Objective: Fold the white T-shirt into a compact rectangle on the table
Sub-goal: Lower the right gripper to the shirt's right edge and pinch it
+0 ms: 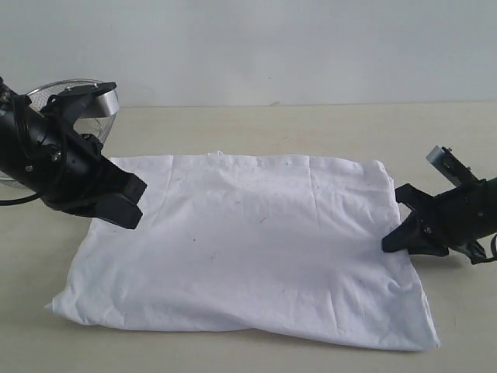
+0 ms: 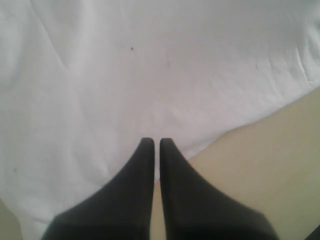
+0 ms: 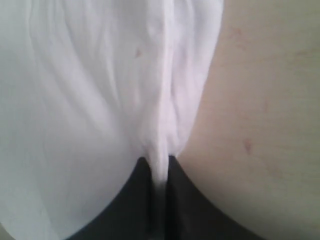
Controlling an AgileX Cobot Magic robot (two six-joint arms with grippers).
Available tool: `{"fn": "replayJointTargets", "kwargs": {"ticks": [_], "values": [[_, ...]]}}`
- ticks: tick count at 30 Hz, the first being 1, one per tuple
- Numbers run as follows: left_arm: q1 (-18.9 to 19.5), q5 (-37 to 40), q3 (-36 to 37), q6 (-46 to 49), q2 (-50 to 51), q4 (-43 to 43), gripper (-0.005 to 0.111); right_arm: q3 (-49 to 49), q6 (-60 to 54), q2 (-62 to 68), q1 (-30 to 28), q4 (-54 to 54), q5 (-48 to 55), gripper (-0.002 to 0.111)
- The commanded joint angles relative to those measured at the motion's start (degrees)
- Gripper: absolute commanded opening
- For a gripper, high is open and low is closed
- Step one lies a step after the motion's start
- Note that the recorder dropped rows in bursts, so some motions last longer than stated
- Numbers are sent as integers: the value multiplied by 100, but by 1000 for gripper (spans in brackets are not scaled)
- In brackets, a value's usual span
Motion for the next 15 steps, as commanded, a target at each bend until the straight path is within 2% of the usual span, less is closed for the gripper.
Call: {"fn": "replayJointTargets", "kwargs": {"ticks": [1, 15], "values": [[3, 20, 14, 32, 5, 0, 4, 66, -121, 14, -7, -213, -192, 0], [3, 156, 14, 32, 5, 0, 4, 52, 163, -1013, -7, -325, 32, 0]]}}
